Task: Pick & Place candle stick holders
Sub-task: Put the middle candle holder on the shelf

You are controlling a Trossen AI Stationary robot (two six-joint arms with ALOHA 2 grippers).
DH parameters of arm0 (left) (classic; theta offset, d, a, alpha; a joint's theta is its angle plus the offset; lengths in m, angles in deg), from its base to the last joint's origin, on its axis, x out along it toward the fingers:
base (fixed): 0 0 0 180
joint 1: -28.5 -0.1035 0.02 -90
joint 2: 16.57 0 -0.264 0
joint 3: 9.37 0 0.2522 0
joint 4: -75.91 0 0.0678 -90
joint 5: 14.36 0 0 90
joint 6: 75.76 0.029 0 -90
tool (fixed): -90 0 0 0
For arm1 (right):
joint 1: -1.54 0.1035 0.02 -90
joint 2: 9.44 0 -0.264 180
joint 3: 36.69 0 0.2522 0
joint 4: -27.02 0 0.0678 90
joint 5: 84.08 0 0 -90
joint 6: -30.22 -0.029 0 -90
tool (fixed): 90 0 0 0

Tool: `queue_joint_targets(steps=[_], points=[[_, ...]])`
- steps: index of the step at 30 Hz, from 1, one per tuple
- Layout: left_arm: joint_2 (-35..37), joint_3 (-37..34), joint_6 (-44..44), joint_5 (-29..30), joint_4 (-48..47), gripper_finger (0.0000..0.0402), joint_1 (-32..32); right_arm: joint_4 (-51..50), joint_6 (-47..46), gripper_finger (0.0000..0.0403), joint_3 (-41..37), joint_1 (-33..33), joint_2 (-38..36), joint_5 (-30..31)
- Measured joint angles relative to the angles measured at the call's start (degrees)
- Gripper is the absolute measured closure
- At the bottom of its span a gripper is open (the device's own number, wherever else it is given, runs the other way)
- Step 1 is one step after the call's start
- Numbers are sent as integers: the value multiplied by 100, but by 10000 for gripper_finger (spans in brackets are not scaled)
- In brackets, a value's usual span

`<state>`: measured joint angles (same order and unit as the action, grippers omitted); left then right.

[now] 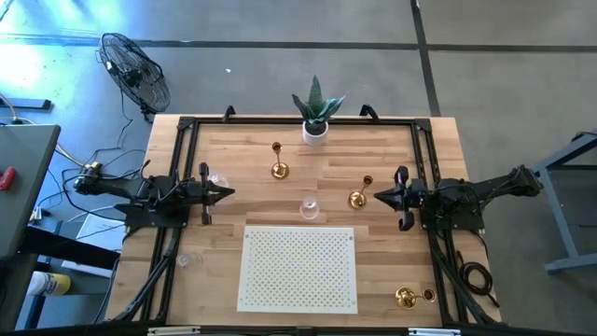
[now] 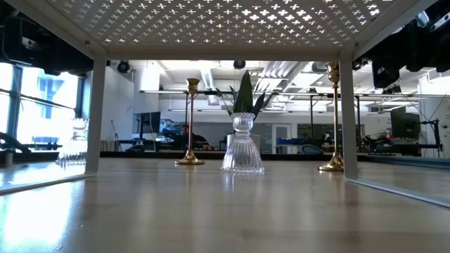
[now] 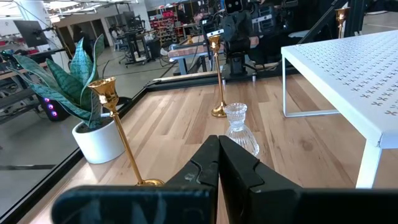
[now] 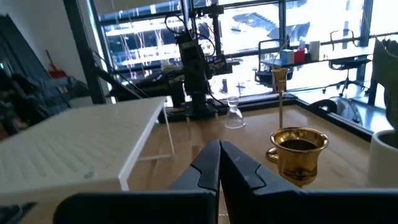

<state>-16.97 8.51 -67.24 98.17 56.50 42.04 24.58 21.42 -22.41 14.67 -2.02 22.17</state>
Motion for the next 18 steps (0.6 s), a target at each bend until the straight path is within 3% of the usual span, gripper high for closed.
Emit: queue_joint_targets(steps=[8,18], points=[[1,0,0,1,1,401,-1,3,-270,389,1,2,0,-201],[0,-1,1,2,1,401,-1,-1,-104,283,7,0,0,-179]])
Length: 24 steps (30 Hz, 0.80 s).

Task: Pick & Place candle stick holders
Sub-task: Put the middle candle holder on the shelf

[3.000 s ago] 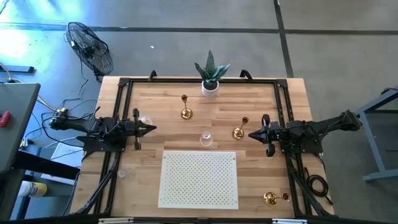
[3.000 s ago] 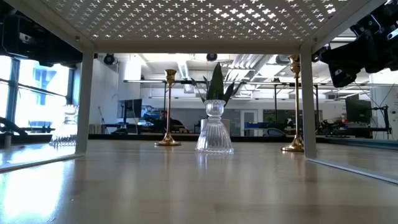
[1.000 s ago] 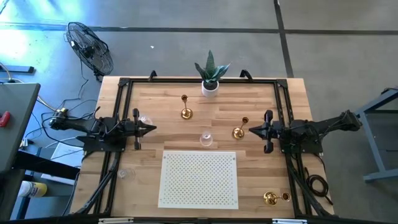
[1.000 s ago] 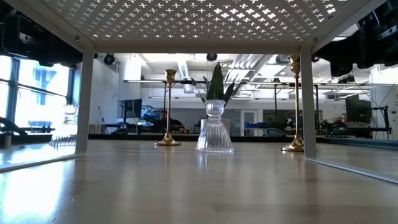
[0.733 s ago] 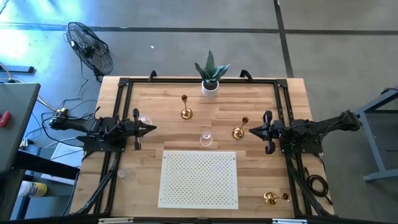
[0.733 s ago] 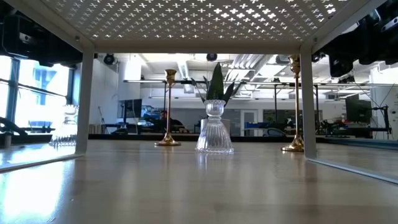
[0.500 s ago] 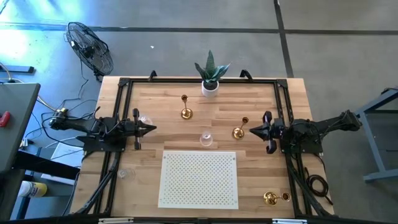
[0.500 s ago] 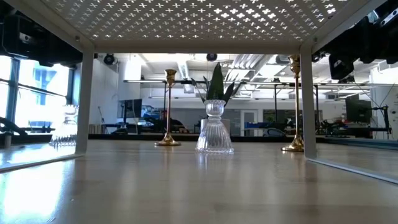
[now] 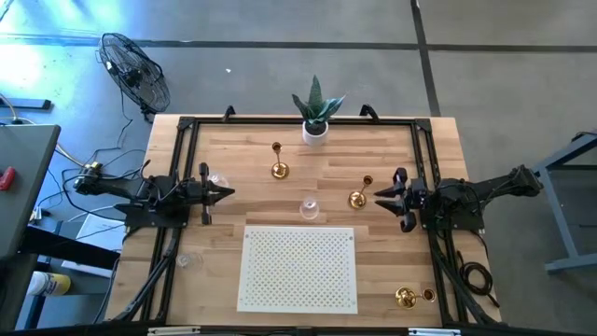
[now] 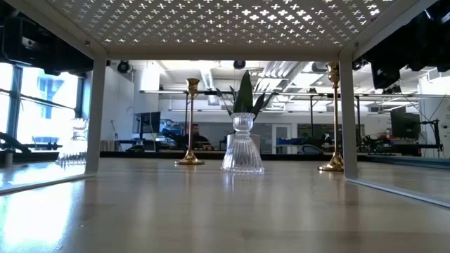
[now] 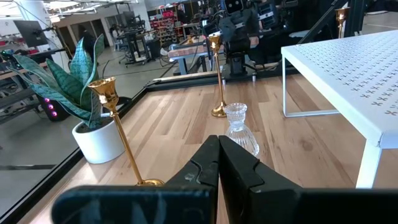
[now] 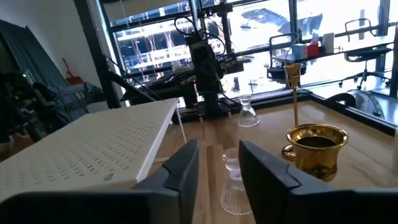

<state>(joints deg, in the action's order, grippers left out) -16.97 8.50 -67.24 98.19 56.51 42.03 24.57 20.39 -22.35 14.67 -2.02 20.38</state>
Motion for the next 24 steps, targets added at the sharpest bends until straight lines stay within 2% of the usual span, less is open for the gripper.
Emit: queue_joint_targets(steps=[5,10,24], points=[[0,0,0,0,-1,401,0,-11,547,254,0,0,0,440],[2,-1,-1,-2,-1,401,1,22,1472,255,6,4,0,372],[1,0,1,-2,-1,401,-1,-125,1624,265,954,4,2,-209]])
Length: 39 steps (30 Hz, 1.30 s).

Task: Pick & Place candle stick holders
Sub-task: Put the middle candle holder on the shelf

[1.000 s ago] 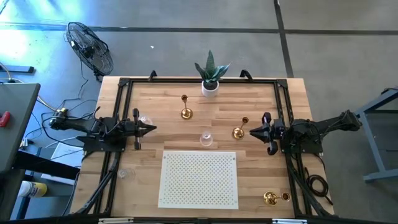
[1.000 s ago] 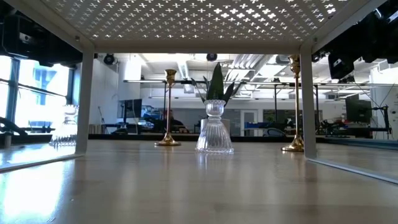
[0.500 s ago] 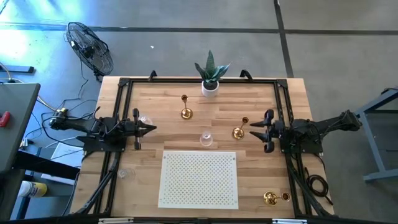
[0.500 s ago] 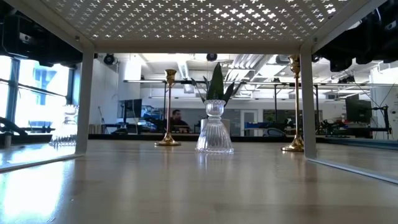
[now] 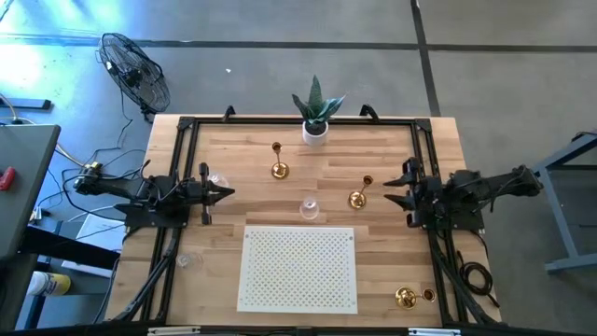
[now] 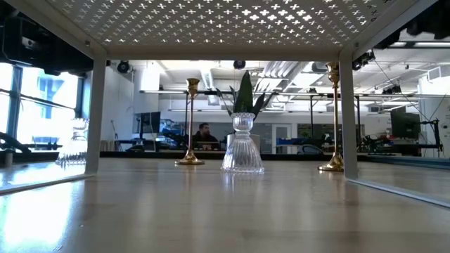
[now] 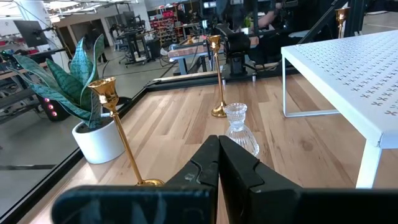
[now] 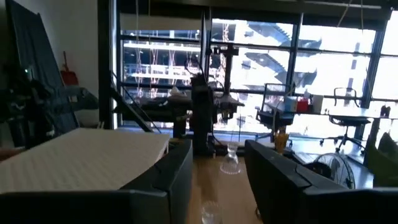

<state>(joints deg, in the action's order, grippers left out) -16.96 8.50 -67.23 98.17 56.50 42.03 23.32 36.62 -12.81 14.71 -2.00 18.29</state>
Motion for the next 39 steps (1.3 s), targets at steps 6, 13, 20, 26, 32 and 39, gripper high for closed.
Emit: queue_joint_targets(steps=[6,13,20,26,32,39], points=[[1,0,-1,1,0,401,0,-1247,21,265,909,2,59,95],[1,0,-2,0,0,401,2,-3769,-917,265,2168,0,772,1318],[1,0,-2,1,0,401,0,-5962,-3115,265,3071,0,1716,1002],[-1,2,-2,0,0,401,1,-6758,-4342,265,3123,0,2275,100],[-1,1,0,2,0,401,1,-6501,-4399,265,2682,0,2562,-20],[1,0,1,0,0,401,2,-5084,-4497,265,1852,-4,2760,112]])
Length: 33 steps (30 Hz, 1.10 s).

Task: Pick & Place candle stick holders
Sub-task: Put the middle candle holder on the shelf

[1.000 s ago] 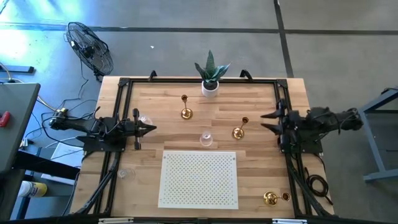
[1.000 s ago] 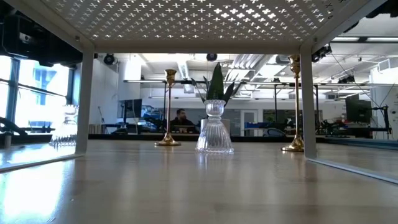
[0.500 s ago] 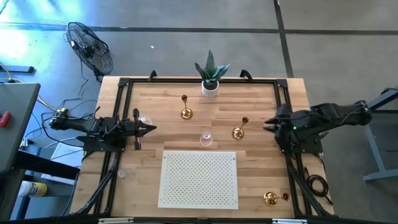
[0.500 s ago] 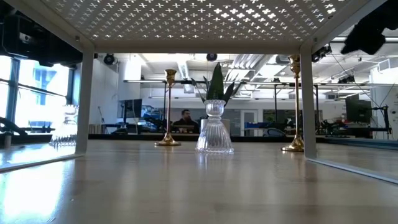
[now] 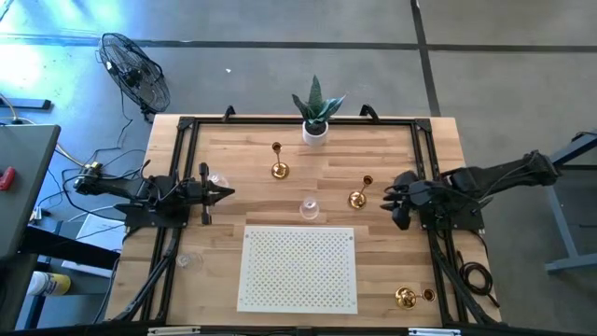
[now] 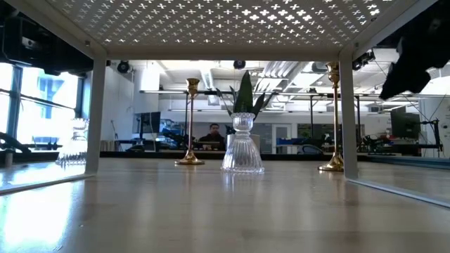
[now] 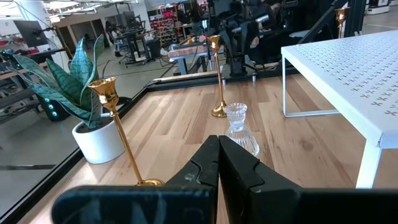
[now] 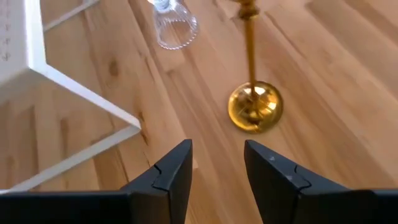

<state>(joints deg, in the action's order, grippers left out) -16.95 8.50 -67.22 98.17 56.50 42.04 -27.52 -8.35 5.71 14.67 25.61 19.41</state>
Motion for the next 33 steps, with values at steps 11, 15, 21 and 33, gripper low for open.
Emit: queue_joint_targets(steps=[11,15,21,33], points=[[0,0,-2,0,0,401,0,1960,407,265,-1234,0,64,910],[0,-1,-2,0,0,401,-2,2599,620,265,-1545,0,64,1311],[-1,0,-2,1,0,401,-1,3486,1085,265,-1943,0,64,1549],[-1,-1,0,1,0,401,-1,4352,1553,265,-2209,0,64,1917]])
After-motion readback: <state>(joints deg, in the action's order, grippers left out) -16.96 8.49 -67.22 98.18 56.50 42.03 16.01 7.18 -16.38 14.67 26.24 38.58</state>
